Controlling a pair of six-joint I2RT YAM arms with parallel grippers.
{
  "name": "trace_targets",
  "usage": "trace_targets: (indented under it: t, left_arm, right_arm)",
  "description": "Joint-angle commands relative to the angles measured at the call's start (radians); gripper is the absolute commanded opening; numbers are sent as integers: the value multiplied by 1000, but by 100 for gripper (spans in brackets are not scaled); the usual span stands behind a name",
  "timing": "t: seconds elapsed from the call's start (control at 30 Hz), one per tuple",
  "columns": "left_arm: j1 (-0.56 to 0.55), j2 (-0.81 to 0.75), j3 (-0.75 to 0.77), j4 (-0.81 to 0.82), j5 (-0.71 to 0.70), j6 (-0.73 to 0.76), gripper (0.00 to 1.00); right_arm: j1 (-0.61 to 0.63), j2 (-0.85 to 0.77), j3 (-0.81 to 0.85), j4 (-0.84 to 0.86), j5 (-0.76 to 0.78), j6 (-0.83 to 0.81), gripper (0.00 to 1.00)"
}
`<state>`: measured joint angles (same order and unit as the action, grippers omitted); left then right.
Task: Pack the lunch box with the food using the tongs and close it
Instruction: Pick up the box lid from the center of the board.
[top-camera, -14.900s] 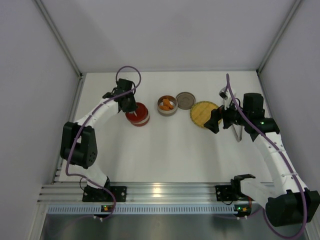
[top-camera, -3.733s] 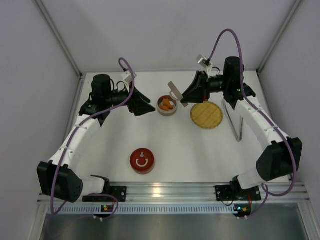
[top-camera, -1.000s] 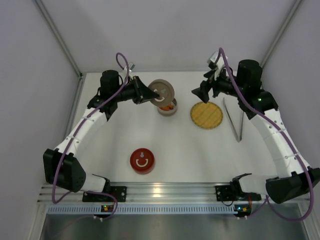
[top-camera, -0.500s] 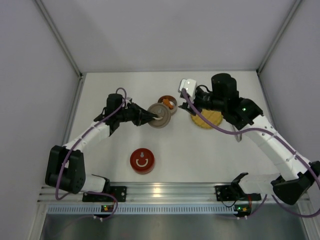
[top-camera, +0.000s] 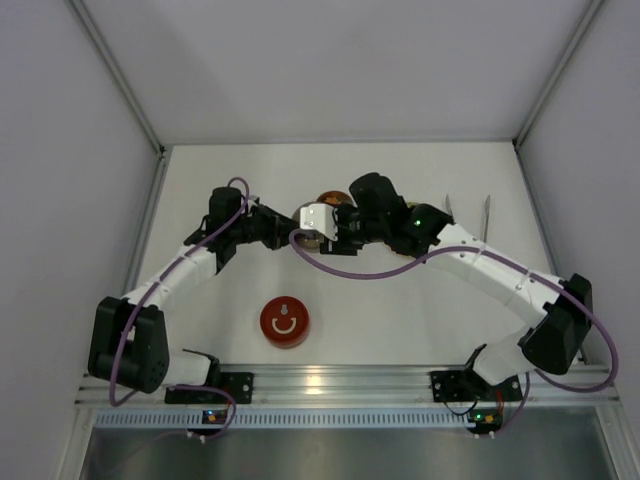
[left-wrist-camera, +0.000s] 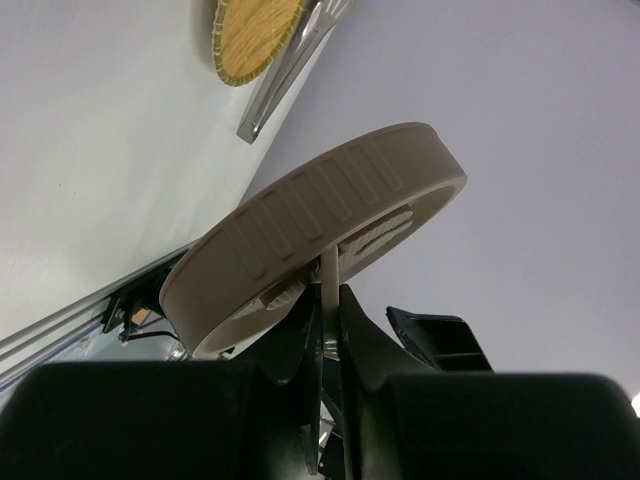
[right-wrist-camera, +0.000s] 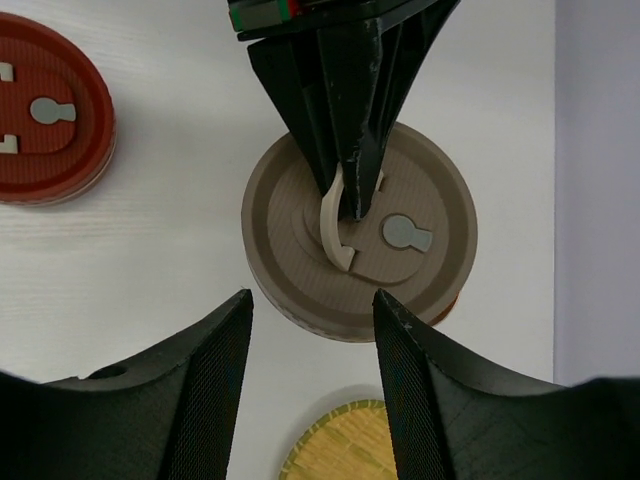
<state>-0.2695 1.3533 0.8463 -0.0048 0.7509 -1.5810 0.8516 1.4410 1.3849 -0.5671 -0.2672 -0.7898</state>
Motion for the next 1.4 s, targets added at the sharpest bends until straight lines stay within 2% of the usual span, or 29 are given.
trace_targets:
  t: [0.0, 0.3, 0.57, 0.7, 0.87, 0.97, 1.07, 1.17, 1.37]
  left_arm:
    - [4, 13, 22, -35, -18, -19, 0]
    - [1, 20, 54, -89, -22, 4, 0]
    - [-4, 27, 77, -109, -28, 10, 0]
    - [-7, 30, 83, -113, -30, 10, 0]
    - [-11, 30, 86, -133, -36, 22, 0]
    - [-11, 32, 91, -141, -36, 23, 0]
    - [-13, 33, 96, -141, -39, 22, 0]
    - [-14, 33, 99, -150, -47, 39, 0]
    - [-16, 35, 105, -172, -65, 59, 5]
  right_arm:
    - [43, 12, 3, 68, 77, -34, 51]
    - [66, 81, 23, 131, 152, -2, 50]
    - [86, 134, 48, 118, 132, 12, 45]
    - [92, 154, 54, 133, 143, 15, 33]
    - [93, 191, 81, 136, 175, 18, 30]
    - [95, 208, 95, 131, 192, 12, 24]
    - [98, 217, 100, 131, 206, 4, 16]
    - [98, 220, 91, 145, 220, 4, 2]
    - [98, 217, 80, 180, 240, 15, 0]
